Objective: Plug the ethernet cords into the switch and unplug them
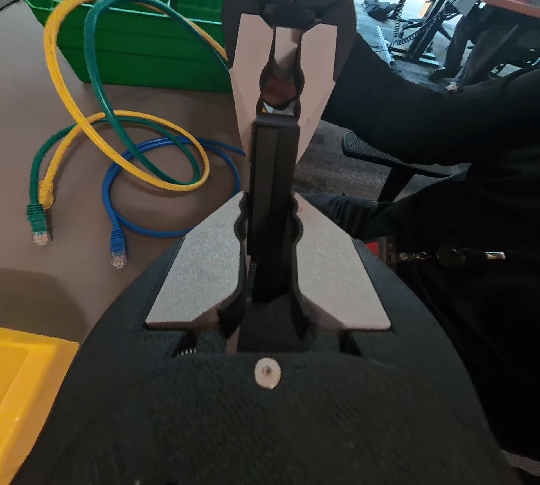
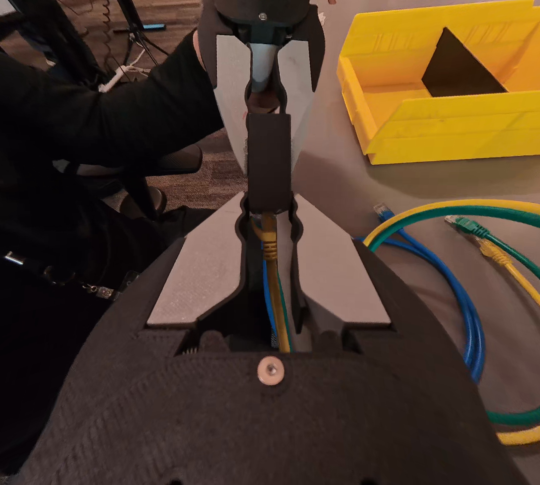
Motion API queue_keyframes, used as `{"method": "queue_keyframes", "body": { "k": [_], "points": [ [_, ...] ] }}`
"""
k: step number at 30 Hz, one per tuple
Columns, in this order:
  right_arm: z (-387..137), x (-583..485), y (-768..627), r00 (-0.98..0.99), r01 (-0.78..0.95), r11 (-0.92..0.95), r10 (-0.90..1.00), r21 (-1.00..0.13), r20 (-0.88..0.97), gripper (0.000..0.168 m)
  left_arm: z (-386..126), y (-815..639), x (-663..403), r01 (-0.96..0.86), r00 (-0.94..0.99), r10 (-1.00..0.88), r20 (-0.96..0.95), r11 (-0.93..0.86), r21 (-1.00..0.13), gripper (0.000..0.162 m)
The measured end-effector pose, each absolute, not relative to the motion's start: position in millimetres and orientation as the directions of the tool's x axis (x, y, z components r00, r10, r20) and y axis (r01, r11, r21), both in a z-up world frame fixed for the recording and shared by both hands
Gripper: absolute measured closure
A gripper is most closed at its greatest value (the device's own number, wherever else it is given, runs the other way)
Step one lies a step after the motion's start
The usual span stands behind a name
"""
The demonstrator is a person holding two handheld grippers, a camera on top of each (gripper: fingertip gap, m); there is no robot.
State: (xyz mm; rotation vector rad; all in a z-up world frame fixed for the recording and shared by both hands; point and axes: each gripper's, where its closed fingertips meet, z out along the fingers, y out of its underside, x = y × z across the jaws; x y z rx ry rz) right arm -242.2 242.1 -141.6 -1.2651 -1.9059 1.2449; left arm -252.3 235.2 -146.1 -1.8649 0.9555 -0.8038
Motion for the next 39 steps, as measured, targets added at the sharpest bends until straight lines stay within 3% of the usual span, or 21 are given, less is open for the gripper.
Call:
{"method": "queue_keyframes", "body": {
  "k": [5, 11, 19, 28, 32, 39],
  "points": [
    [-139.8, -247.8, 234.0, -0.467, 0.422, 0.065, 0.871, -0.904, -0.155, 0.144, -150.8, 234.0, -242.9, -0.346, 0.499, -0.859, 0.114, -0.318, -0.883, 0.137],
    [-118.8, -254.8, 263.1, -0.343, 0.432, 0.172, 0.939, -0.885, 0.015, 0.144, -140.6, 255.8, -272.6, -0.274, 0.65, -0.755, 0.088, -0.341, -0.899, 0.13],
    [49.9, -232.3, 352.5, -0.006, 0.47, 0.396, 0.895, -0.789, 0.445, 0.145, -102.2, 256.9, -322.0, -0.166, 0.791, -0.611, 0.041, -0.277, -0.946, 0.135],
    [213.2, -175.4, 395.0, 0.272, 0.448, 0.461, 0.746, -0.766, 0.608, 0.144, -98.8, 253.4, -327.8, -0.156, 0.797, -0.602, 0.039, -0.267, -0.951, 0.136],
    [227.1, -148.7, 428.7, 0.326, 0.507, 0.357, 0.763, -0.784, 0.558, 0.144, -100.0, 253.7, -323.8, -0.171, 0.794, -0.608, 0.028, -0.266, -0.949, 0.136],
    [204.1, -127.9, 467.6, 0.33, 0.565, 0.251, 0.804, -0.786, 0.494, 0.144, -104.6, 257.7, -318.6, -0.176, 0.79, -0.612, 0.031, -0.275, -0.945, 0.137]
  ]
}}
